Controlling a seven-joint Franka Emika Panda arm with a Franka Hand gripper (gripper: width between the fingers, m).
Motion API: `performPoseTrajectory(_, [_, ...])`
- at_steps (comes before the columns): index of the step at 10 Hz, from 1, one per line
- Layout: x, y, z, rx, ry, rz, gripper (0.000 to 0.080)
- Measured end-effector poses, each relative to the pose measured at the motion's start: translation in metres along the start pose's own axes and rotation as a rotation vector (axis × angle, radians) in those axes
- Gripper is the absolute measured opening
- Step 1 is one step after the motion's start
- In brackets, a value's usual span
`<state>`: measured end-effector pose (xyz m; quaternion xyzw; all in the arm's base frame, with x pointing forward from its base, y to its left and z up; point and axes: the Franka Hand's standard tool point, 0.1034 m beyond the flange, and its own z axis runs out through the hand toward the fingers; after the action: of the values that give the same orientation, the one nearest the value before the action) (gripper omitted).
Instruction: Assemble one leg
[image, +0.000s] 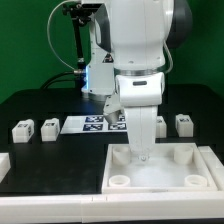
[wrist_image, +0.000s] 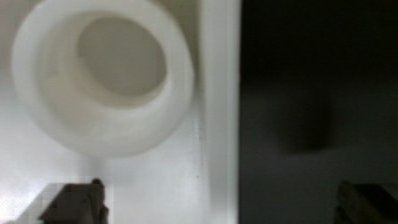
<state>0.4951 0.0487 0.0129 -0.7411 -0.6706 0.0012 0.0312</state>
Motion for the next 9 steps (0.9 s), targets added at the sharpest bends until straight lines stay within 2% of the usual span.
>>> performPoseTrajectory(2, [0.000,0.000,-0.002,-0.001,-0.001,0.023,0.0649])
performPoseTrajectory(3, [0.002,-0.005,-0.015,-0.013,-0.007,0.108,0.0649])
performPoseTrajectory(6, [0.014,-0.033,-0.051,-0.052,-0.022,0.273,0.0649])
performPoseTrajectory(7, [0.027,-0.051,-0.058,-0.052,-0.017,0.500,0.0649])
performPoseTrajectory(9, [0.060,-0.071,-0.061,-0.060,-0.009,0.795,0.0649])
